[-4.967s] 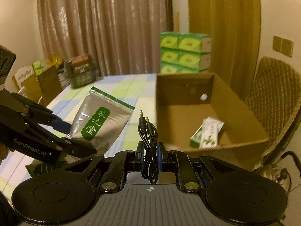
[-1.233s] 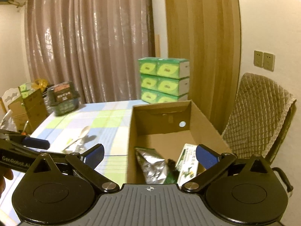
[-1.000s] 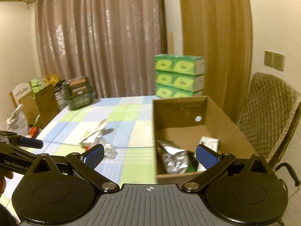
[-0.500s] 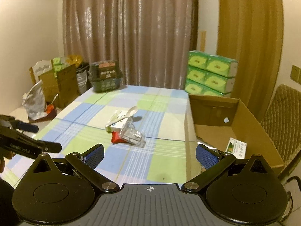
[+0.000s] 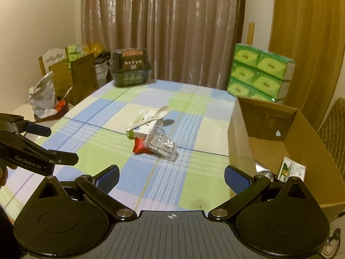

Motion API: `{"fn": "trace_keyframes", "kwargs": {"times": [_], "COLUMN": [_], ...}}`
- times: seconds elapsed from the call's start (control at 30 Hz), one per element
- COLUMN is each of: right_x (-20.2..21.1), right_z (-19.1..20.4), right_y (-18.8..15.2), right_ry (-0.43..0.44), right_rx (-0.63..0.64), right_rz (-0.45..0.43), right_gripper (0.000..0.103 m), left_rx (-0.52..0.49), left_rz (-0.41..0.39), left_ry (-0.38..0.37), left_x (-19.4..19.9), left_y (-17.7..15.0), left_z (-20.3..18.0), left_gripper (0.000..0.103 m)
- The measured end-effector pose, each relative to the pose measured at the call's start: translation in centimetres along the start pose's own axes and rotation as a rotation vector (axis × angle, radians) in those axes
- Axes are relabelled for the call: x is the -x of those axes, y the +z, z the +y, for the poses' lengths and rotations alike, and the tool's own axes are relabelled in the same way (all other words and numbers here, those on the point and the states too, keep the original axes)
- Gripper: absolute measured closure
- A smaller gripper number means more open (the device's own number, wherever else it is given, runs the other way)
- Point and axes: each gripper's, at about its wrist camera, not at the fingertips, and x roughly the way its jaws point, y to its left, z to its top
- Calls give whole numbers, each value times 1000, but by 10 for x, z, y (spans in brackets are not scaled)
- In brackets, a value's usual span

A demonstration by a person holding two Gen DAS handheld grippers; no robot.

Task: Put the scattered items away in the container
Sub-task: 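Withdraw both tools from the box back toward the remaining items, then grasp the clear bag with metal rack with the right tool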

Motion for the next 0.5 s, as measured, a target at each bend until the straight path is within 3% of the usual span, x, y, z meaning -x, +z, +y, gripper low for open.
{"fn": "trace_keyframes", "kwargs": {"times": [0.5], "right_x": [-94], "right_z": [-13], "right_y": [23], "right_ry": [5], "right_rx": [-86], "right_rz": [55], "right_gripper": [2], "left_rx": [-50], "left_rz": [37], "left_ry": [0], "left_x": [-103], "left_y": [12], "left_z": [11], "left_gripper": [2]}}
